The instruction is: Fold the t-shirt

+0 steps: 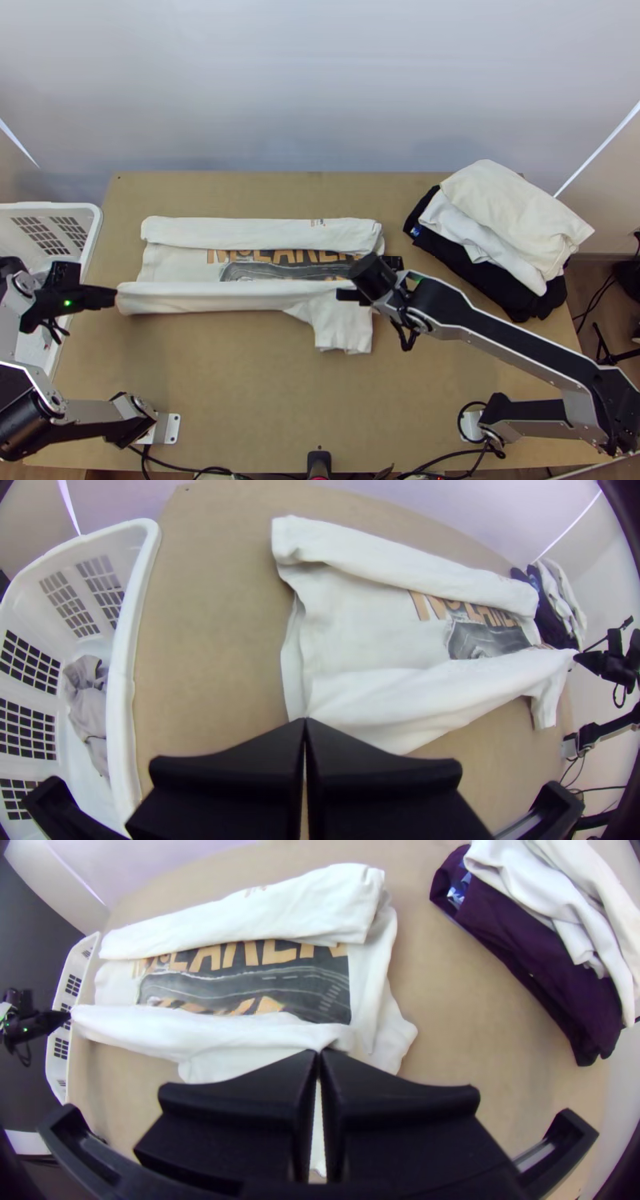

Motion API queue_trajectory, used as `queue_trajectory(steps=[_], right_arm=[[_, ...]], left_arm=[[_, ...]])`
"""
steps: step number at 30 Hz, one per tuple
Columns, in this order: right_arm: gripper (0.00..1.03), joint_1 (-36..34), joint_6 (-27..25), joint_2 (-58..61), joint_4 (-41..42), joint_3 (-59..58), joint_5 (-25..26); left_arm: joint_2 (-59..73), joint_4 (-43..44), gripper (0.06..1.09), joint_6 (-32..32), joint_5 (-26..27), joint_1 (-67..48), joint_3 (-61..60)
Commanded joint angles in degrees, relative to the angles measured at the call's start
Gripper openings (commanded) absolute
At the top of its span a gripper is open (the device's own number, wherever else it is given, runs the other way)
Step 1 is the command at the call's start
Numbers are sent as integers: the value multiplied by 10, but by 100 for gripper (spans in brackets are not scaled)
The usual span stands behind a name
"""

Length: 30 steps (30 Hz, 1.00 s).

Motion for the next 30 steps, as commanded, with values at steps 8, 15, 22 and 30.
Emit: queue_trajectory(steps=[8,15,22,30], right_arm=[[3,-65,-52,57,3,98,6],[3,-70,-74,61,32,98,4],[3,-70,-77,77,78,94,2],[3,-94,-96,107,117,114,2]], left_arm=[[45,36,10,-80,-5,-20,79],[38,36,10,-81,-9,-20,87],[38,40,10,-112,-20,-33,124],[39,43,10,-154,-31,-56,148]])
